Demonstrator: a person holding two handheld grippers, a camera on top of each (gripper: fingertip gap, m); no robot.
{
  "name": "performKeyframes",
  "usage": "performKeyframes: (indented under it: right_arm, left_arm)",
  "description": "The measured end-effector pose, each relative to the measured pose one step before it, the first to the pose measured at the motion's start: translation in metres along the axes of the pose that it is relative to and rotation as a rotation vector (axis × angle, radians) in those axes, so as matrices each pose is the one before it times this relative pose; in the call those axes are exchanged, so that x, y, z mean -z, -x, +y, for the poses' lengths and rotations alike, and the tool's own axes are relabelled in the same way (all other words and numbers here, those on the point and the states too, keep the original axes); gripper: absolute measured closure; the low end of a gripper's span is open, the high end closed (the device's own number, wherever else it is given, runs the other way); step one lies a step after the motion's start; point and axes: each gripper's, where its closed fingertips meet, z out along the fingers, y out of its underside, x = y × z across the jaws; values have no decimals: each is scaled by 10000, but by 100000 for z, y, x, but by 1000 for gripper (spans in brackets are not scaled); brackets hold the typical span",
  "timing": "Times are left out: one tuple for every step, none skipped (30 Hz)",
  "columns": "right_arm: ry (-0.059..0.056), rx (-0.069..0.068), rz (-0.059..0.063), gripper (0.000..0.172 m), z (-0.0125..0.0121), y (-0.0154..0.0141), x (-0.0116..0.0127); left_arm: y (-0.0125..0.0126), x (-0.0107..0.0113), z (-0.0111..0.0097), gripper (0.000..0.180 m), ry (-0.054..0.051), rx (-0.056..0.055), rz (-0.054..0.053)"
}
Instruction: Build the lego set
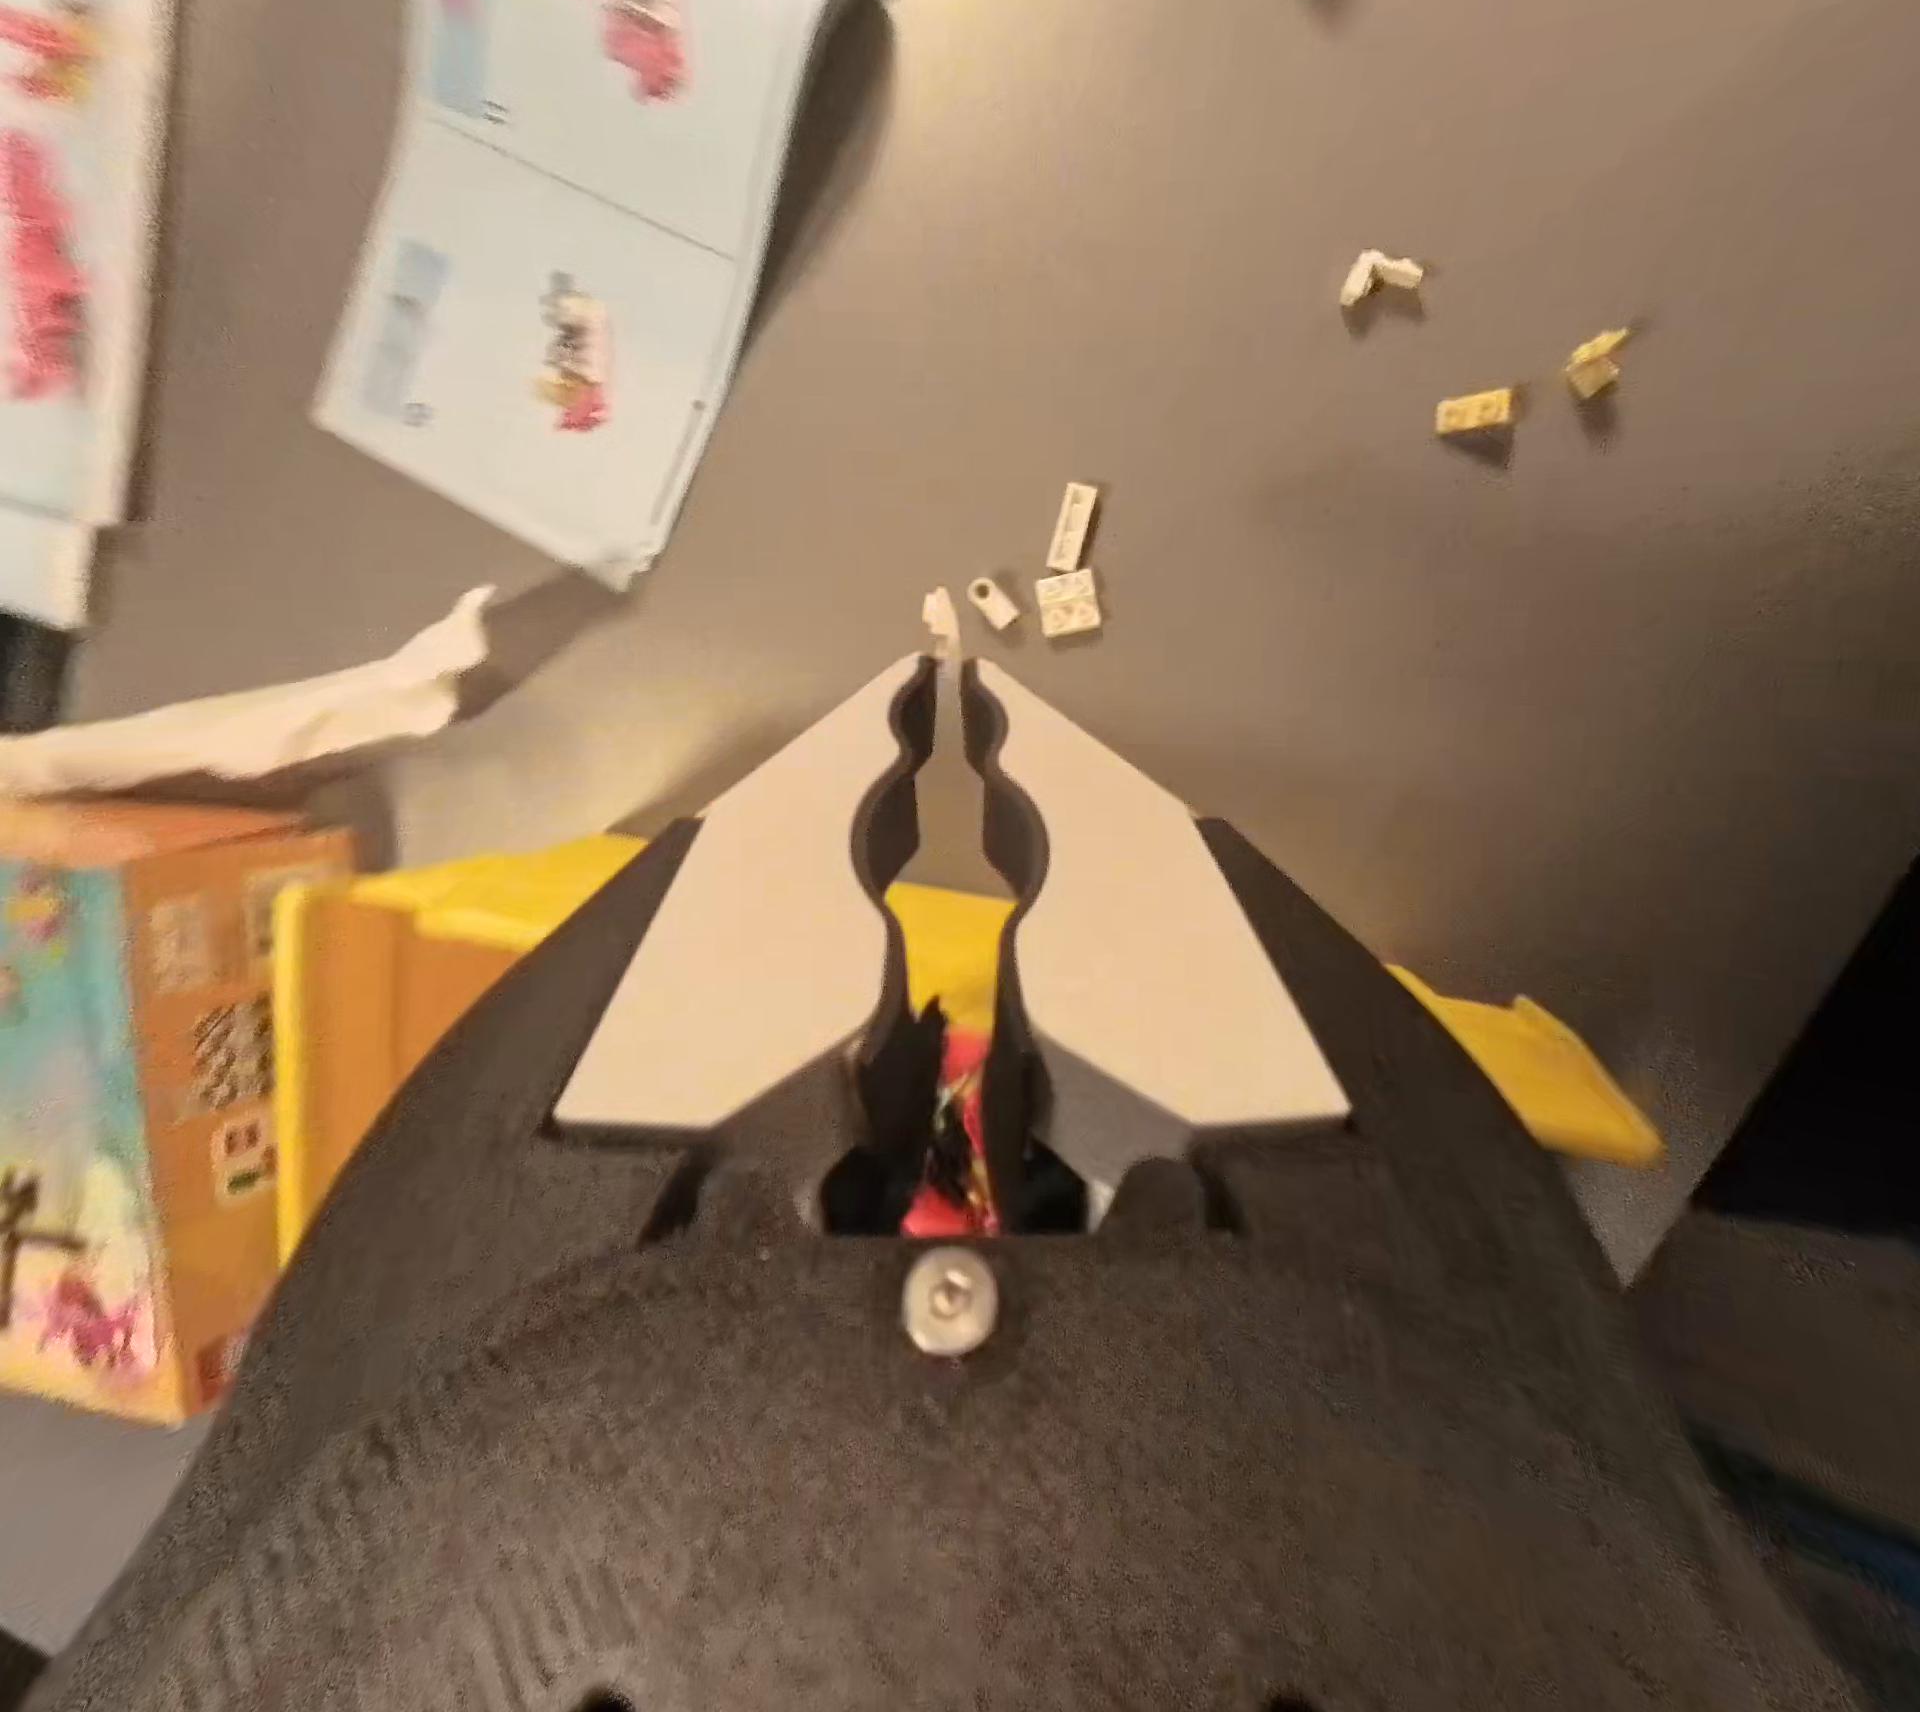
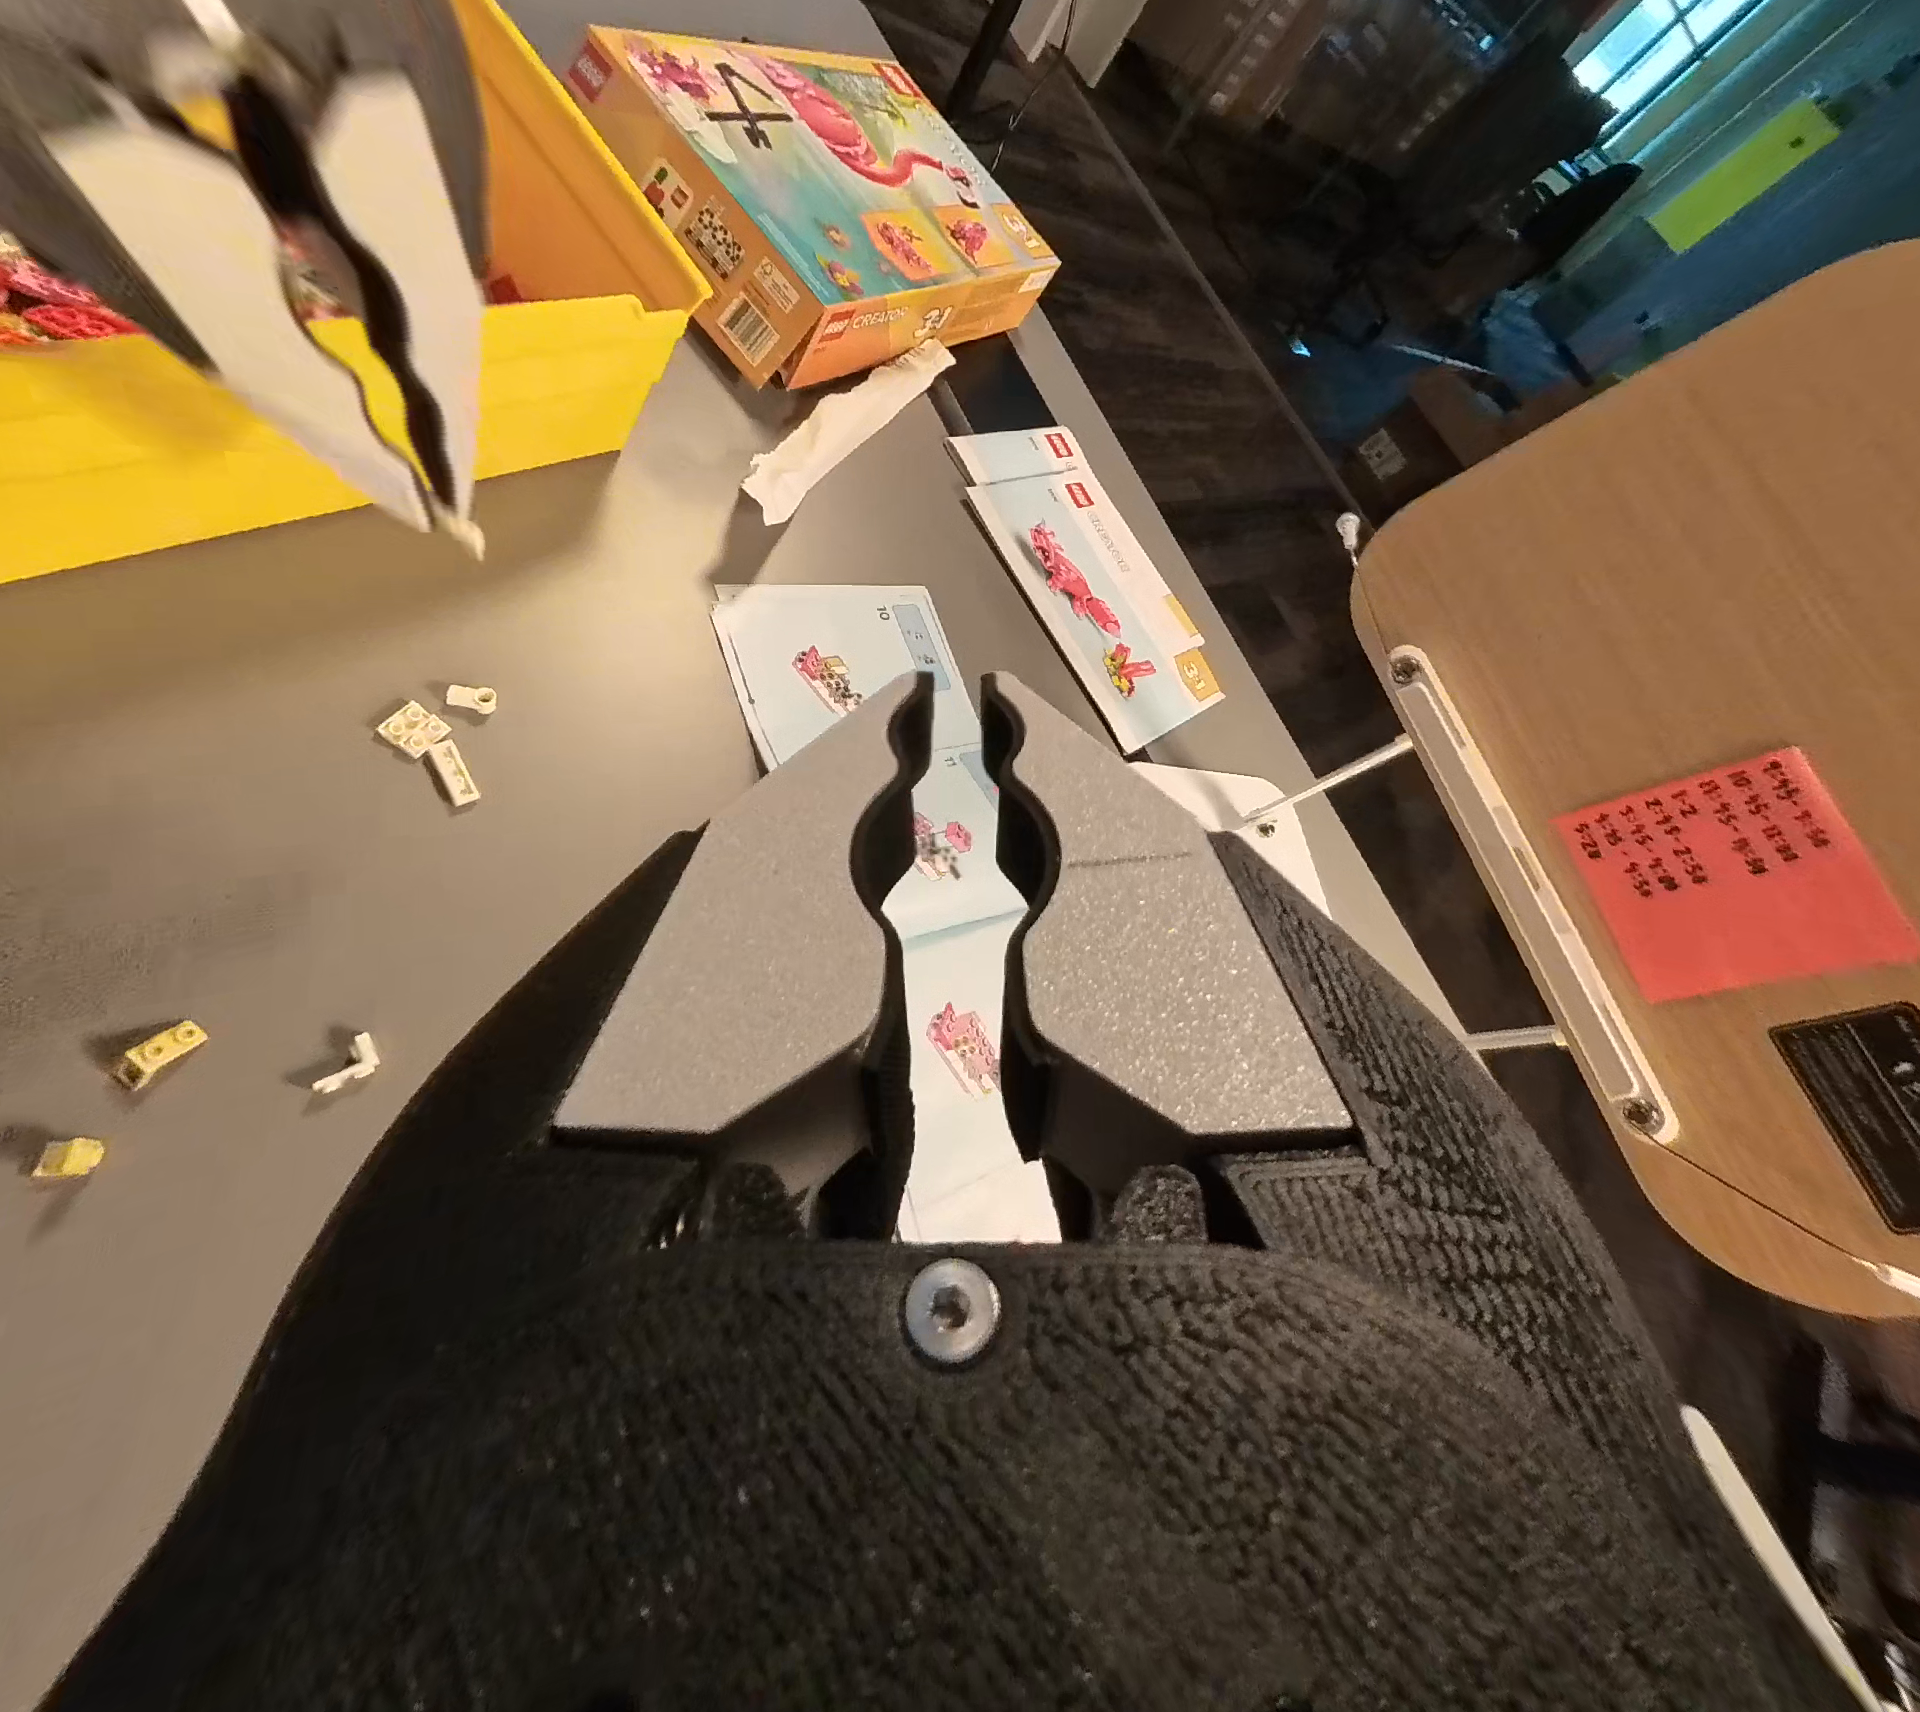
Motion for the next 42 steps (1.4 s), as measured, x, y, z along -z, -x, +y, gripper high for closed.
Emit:
performKeyframes:
  right_arm:
    - [90, 1, 92, 165, 274, -186, 132]
    - [108, 6, 127, 165, 339, -280, 167]
    - [49, -63, 136, 165, 284, -368, 188]
    - [-21, -150, 109, 165, 210, -408, 235]
    - [-59, -166, 94, 165, 161, -409, 242]
    - [-65, -128, 86, 165, 128, -368, 233]
    - [-63, -96, 65, 165, 83, -290, 192]
    - [-65, -75, 34, 165, 46, -191, 137]
    - [-61, -51, 6, 165, -17, -112, 69]
    - [-41, -22, -6, 165, -23, -23, 16]
    - [-15, 7, -8, 165, -29, 13, -21]
    - [4, 28, -6, 165, -26, 49, -47]
    - [18, 37, 1, 165, -35, 48, -54]
    - [20, 37, 4, 165, -30, 56, -56]
    - [12, 30, -1, 165, -38, 46, -57]
    - [13, 22, -7, 165, -30, 54, -47]
    - [19, 27, -5, 165, -11, 55, -36]
    - [25, 29, 9, 165, 13, 20, -44]
    - [26, 16, 14, 165, 21, 3, -28]
    - [20, 1, 11, 165, 7, -22, -42]
    - [10, -7, 11, 165, -16, -11, -60]
    - [-1, -5, 4, 165, -58, 2, -93]
    - [-25, 11, -26, 165, -145, 91, -151]
    - [-57, 40, -81, 165, -238, 233, -193]
    - [-67, 66, -120, 165, -291, 335, -252]
    - [-42, 80, -122, 165, -279, 388, -283]
    - [4, 101, -109, 165, -231, 382, -303]
    - [48, 127, -83, 165, -169, 368, -312]
    - [69, 136, -54, 165, -112, 319, -277]
    - [69, 119, -44, 165, -89, 276, -240]
    - [59, 85, -38, 165, -51, 215, -183]
    - [45, 54, -19, 164, -40, 129, -131]
    - [35, 27, 0, 164, -11, 60, -85]
    - [33, 6, 8, 164, 20, 17, -58]
    - [34, 1, 13, 164, 34, -11, -41]
    - [40, 4, 14, 164, 55, -8, -54]
    - [42, 10, 11, 164, 61, -5, -43]
    - [36, 13, 7, 164, 36, 12, -58]
    - [27, 9, -6, 164, 33, 27, -54]
    - [21, 14, -16, 164, -5, 53, -67]
    - [10, 23, -20, 164, -8, 64, -60]
    - [-1, 20, -27, 164, -28, 74, -55]
  left_arm:
    - [-350, -1413, -180, 177, 683, -61, 438]
    - [-386, -1308, -27, 176, 783, 31, 450]
    - [-307, -1165, -121, 176, 668, -52, 342]
    - [-166, -996, -185, 177, 502, -132, 201]
    - [-39, -845, -64, 176, 481, -77, 126]
    - [168, -713, -26, 176, 382, -48, -2]
    - [215, -585, 25, 176, 295, -27, -17]
    - [134, -483, -59, 176, 143, 47, 57]
    - [-65, -390, -146, 176, 9, 108, 204]
    - [-64, -355, -139, 175, -50, 140, 191]
    - [-50, -325, -76, 170, -43, 123, 156]
    - [-25, -268, 2, 167, -36, 87, 103]
    - [-30, -171, 50, 165, -10, 56, 59]
    - [59, 23, 94, 163, -29, 16, -53]
    - [58, 262, 61, 161, -102, -31, -99]
    - [65, 542, -16, 159, -230, -38, -142]
    - [78, 880, -23, 158, -338, 3, -174]
    - [155, 1230, 33, 157, -434, 60, -258]
    - [236, 1578, 170, 157, -503, 78, -357]
    - [252, 1890, 378, 157, -504, 81, -420]
    - [326, 2111, 588, 156, -479, 123, -476]
    - [301, 2177, 730, 156, -467, 188, -431]
    - [163, 2045, 906, 156, -387, 272, -302]
    - [-195, 1682, 1246, 155, -174, 296, -46]
    - [-698, 1145, 1643, 155, 120, 263, 275]
    - [-1187, 479, 2023, 156, 434, 273, 612]
    - [-1268, -211, 2009, 157, 564, 269, 733]
    - [-1026, -788, 1720, 159, 512, 189, 653]
    - [-690, -1191, 1410, 160, 472, 89, 512]
    - [-196, -1348, 1275, 161, 507, -16, 246]
    - [-60, -1345, 1101, 161, 506, -239, 153]
    - [-187, -1237, 772, 161, 367, -473, 201]
    - [-224, -1054, 434, 160, 199, -601, 168]
    - [-323, -888, 139, 160, 38, -683, 193]
    - [-266, -741, -155, 160, -102, -591, 164]
    - [-211, -594, -285, 159, -126, -354, 169]
    - [-178, -474, -275, 155, -70, -124, 210]
    - [-37, -355, -225, 153, -41, -5, 166]
    - [91, -273, -146, 152, -23, -22, 86]
    - [51, -206, -123, 152, -42, -75, 82]
    - [48, -171, -125, 152, -52, -96, 66]
    - [0, -145, -89, 153, -53, -93, 71]
